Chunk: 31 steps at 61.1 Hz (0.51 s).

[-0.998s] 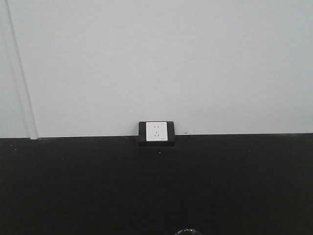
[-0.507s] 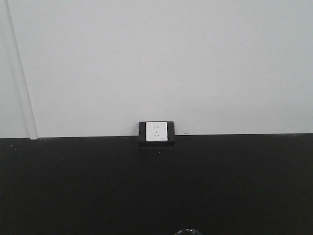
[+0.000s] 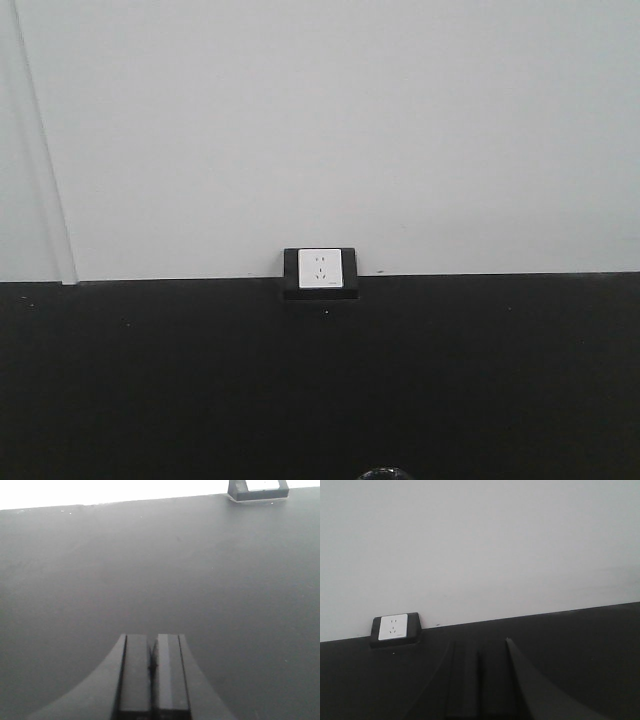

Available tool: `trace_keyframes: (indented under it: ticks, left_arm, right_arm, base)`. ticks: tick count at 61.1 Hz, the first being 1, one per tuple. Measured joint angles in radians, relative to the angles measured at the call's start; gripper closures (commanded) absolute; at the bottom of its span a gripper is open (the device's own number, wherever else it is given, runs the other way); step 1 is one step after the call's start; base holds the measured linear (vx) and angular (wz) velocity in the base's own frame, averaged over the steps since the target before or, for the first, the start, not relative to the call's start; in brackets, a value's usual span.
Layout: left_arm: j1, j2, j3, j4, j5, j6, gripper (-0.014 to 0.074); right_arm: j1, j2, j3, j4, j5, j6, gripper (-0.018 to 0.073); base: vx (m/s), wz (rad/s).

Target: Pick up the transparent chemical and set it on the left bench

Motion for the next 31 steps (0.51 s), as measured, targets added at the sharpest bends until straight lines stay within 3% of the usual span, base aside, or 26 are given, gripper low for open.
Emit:
trace_keyframes:
  ticks: [6, 22, 31]
  left_arm:
    - [0.000, 0.000, 0.000, 0.000, 0.000, 0.000, 0.0600]
    - [0.000, 0.000, 0.000, 0.000, 0.000, 0.000, 0.0600]
    - [0.000, 0.000, 0.000, 0.000, 0.000, 0.000, 0.0600]
  right_arm:
    - [0.000, 0.000, -0.001, 0.000, 0.001, -0.031, 0.0351]
    - [0.000, 0.000, -0.001, -0.001, 0.015, -0.073, -0.0075]
    - [0.000, 0.000, -0.001, -0.002, -0.009, -0.074, -0.0169]
  base:
    - [0.00, 0.00]
    - [0.00, 0.00]
    - [0.00, 0.00]
